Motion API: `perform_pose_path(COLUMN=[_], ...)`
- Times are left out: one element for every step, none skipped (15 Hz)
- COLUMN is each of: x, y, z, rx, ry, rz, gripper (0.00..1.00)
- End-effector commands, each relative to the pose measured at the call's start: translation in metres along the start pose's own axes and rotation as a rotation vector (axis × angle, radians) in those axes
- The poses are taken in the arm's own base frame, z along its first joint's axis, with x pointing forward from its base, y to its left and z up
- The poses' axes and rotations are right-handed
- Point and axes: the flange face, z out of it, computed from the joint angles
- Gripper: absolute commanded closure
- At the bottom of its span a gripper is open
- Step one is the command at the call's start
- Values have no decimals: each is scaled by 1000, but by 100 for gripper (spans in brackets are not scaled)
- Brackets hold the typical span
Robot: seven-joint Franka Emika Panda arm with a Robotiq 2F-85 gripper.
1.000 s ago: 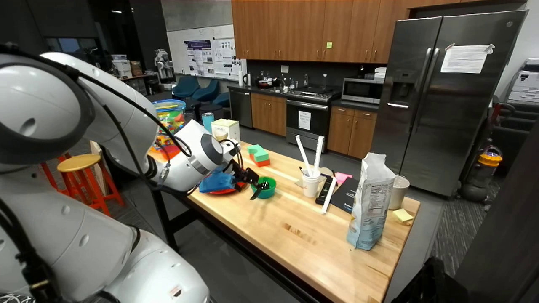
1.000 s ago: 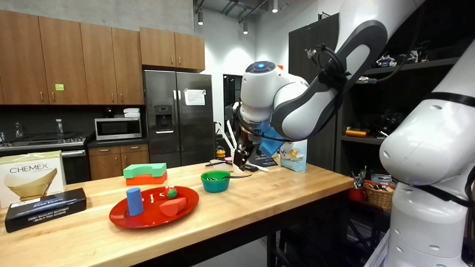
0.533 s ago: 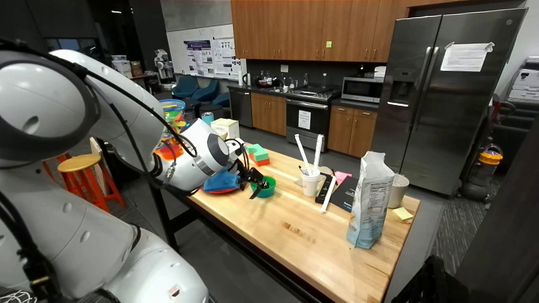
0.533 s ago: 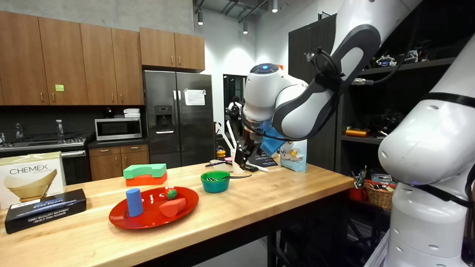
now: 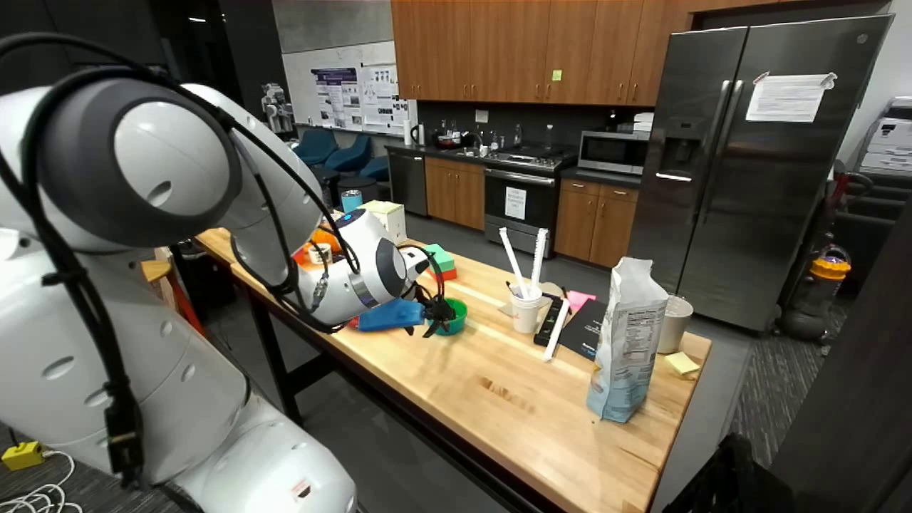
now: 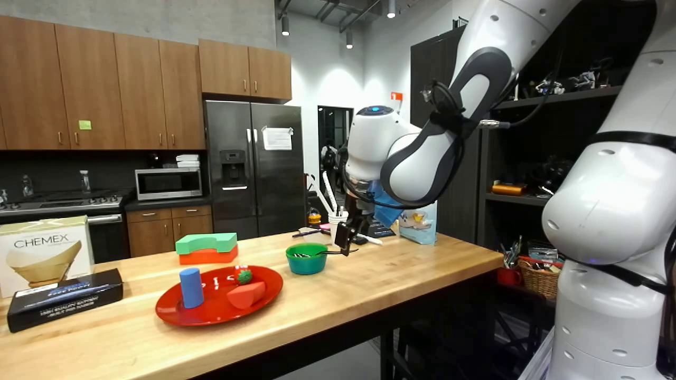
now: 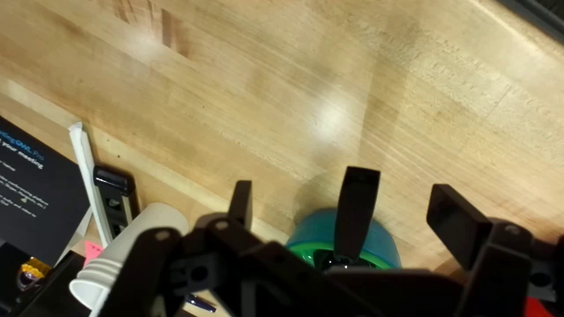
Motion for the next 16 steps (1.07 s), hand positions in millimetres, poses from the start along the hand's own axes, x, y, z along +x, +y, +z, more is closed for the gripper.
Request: perform_pose_path(x=[14,16,19,21,23,25,26,26,26,25,24,24,24,24,23,22], y=[9,10,11,11,10,8,8,8,6,5,5,5,7,8,7,9], z=[1,-1,-2,-1,1,3,7,11,16,23,27,29,31,29,28,29], rx=[13,13,16,35,60,86,101,116,134,149,162,173,175,176,176,171], ry=[47,75,97,122,147,167,176,175,163,148,124,107,86,70,52,37], rz=[-97,-129,-158,-191,-211,-231,-250,-268,-284,-298,-313,-324,-339,-352,-363,-374], gripper=[0,0,0,0,0,0,0,0,0,0,0,0,0,0,0,0])
